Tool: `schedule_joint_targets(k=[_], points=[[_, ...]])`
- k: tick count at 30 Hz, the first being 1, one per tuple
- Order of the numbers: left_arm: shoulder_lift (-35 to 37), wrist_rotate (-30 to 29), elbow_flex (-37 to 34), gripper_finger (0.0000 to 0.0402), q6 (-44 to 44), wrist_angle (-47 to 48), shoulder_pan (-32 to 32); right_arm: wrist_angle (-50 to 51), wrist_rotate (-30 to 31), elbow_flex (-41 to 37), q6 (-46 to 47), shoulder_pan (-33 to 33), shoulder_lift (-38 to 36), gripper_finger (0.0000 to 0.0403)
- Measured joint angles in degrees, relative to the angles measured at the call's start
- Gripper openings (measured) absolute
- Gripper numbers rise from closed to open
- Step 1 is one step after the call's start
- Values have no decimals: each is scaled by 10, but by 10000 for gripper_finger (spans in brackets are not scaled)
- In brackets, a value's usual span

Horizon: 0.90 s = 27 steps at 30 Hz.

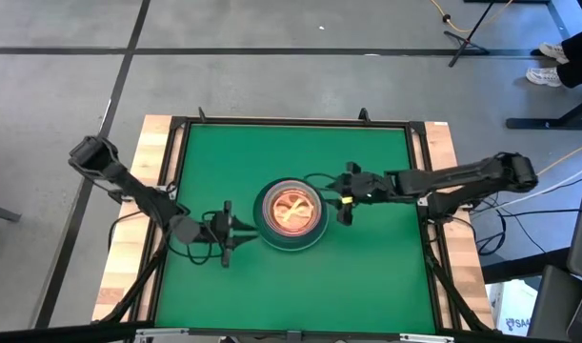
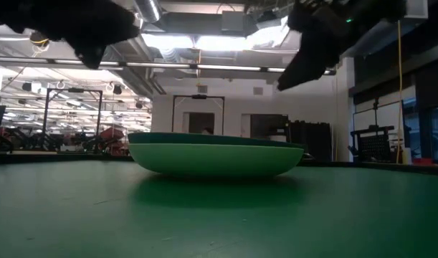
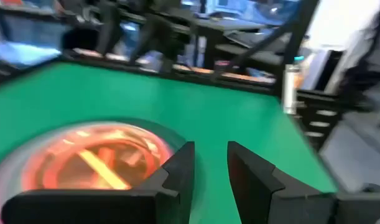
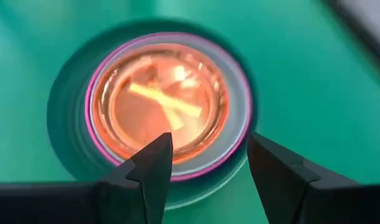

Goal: Stack plastic plates
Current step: Return to Home Position

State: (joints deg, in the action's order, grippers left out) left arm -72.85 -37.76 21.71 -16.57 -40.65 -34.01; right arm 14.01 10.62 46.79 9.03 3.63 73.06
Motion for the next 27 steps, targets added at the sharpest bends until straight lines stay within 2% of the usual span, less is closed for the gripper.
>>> schedule_joint_targets(k=[3, 8, 12, 14, 17, 21, 27], points=[[34, 1, 0, 88, 29, 48, 24, -69, 35, -44, -5, 15, -25, 198], [74, 60, 0, 83, 44, 127, 83, -198, 41, -145, -12, 25, -50, 198], [94, 186, -6, 76, 119, 157, 159, -338, 48, -218, -32, 24, -73, 197], [109, 244, -12, 70, 147, 156, 199, -368, 49, -237, -33, 24, -92, 197], [148, 273, -34, 59, 153, 156, 257, -372, 75, -252, -24, 24, -131, 197], [215, 282, -91, 43, 142, 138, 311, -341, 94, -268, -15, 23, -194, 197], [317, 268, -175, 18, 85, 102, 349, -313, 95, -297, -15, 23, -282, 187]])
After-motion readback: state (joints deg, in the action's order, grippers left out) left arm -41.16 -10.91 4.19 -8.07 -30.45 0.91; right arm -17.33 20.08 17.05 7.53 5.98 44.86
